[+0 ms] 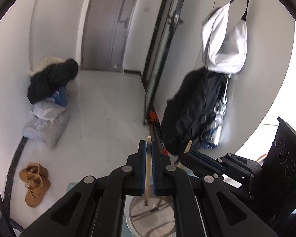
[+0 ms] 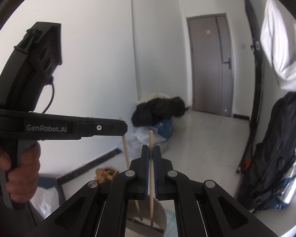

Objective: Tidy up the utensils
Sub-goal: 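Carry the chopsticks over the utensil holder with both grippers and open them, then withdraw both open grippers from the utensil holder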

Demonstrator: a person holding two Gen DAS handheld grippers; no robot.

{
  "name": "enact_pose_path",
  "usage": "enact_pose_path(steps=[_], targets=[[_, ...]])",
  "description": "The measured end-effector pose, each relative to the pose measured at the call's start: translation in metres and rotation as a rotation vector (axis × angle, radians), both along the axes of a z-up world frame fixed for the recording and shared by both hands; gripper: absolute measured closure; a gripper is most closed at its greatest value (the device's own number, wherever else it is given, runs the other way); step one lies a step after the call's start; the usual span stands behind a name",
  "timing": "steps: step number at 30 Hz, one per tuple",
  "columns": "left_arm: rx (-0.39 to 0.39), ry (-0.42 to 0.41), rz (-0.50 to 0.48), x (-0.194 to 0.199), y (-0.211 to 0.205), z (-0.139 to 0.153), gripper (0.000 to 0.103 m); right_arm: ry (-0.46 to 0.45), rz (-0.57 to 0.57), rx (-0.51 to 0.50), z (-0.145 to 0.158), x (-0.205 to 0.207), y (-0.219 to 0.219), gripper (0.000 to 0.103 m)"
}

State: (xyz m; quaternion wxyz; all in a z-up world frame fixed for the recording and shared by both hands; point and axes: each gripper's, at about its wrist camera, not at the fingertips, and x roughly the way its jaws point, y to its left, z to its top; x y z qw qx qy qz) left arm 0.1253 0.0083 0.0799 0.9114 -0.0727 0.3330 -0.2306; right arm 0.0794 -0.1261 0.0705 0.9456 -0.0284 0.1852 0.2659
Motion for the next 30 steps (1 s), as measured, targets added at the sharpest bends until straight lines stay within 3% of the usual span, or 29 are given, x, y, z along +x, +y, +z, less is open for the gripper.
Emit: enact_pose_path(steps=[6,9,11,13,15,19,21,24,30], targets=[[-0.023,0.064,0.01,0.004,0.005,-0.01,0.101,0.052,0.033,0.007,-0.011,-0.002,-0.001,0.097],[-0.011,0.078,0.051,0.0,0.013,-0.006,0.083,0.07,0.029,0.008,-0.011,-0.003,-0.004,0.095],[0.005,0.075,0.086,-0.003,0.017,-0.003,0.063,0.074,0.008,0.014,-0.009,-0.008,-0.008,0.085],[0.001,0.059,0.112,-0.011,0.023,0.001,0.058,0.077,-0.016,0.03,-0.008,-0.011,-0.014,0.074],[0.017,0.045,0.136,-0.016,0.024,0.004,0.054,0.075,-0.043,0.052,-0.006,-0.02,-0.021,0.071],[0.073,-0.006,0.2,-0.038,0.022,0.014,0.037,0.05,-0.119,0.089,0.004,-0.041,-0.033,0.052],[0.088,-0.025,0.222,-0.048,0.022,0.017,0.036,0.043,-0.148,0.112,0.008,-0.051,-0.038,0.042],[0.108,-0.048,0.241,-0.064,0.02,0.021,0.035,0.025,-0.187,0.135,0.015,-0.069,-0.043,0.036],[0.13,-0.127,0.29,-0.097,0.016,0.025,0.02,-0.011,-0.243,0.152,0.024,-0.11,-0.045,0.021]])
